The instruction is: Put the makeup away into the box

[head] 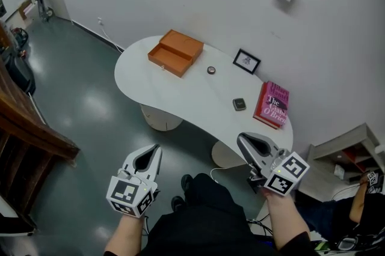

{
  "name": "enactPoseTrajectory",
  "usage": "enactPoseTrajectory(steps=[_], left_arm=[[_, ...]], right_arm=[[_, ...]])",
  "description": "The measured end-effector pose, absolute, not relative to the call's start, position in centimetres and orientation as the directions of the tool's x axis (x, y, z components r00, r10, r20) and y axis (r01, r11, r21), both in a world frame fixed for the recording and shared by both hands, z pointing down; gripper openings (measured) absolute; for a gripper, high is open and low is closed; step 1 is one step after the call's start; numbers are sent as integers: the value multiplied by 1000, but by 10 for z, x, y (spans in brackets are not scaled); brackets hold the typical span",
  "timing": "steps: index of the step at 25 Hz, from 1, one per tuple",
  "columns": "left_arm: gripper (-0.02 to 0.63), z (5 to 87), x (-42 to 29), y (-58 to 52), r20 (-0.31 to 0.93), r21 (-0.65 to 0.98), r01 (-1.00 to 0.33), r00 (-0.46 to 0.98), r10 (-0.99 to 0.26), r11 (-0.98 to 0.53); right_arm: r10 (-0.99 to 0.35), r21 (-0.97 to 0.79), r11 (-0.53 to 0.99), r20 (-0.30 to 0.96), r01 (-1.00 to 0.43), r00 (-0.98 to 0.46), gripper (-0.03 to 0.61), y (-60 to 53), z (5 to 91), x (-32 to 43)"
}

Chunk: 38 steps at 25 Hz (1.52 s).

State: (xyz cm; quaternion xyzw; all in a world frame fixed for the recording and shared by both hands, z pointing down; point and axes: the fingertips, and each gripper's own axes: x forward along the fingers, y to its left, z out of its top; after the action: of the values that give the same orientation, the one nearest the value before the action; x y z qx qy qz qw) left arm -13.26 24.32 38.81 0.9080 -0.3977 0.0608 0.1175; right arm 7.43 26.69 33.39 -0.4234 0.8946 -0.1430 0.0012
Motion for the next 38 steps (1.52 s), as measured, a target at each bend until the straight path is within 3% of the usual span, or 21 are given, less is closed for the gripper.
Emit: enactPoseTrajectory(steps=[9, 10, 11, 14, 27, 38], left_arm=[[13, 396, -77, 154, 233, 128, -714, 696, -679, -688], [12, 393, -71, 140, 235, 121, -713, 696, -678, -690], [12, 391, -64, 125, 238, 116, -713, 696, -677, -692], [12, 385, -43, 80, 256, 98, -705, 700, -667, -702], [13, 400, 33, -24, 313, 100, -617, 764, -564, -781], [12, 441, 57, -76, 363, 132, -550, 801, -475, -825]], right_arm=[[-841, -146, 478, 207, -866, -499, 43, 169, 384, 156], [-844, -139, 457, 244, -879, -478, 76, 153, 397, 168], [-842, -141, 436, 285, -889, -458, 147, 137, 412, 180], [-820, -171, 396, 377, -902, -431, 207, 95, 452, 210], [-783, -135, 423, 443, -896, -437, 210, 28, 494, 235], [-733, -121, 262, 620, -957, -279, 232, 6, 577, 264]])
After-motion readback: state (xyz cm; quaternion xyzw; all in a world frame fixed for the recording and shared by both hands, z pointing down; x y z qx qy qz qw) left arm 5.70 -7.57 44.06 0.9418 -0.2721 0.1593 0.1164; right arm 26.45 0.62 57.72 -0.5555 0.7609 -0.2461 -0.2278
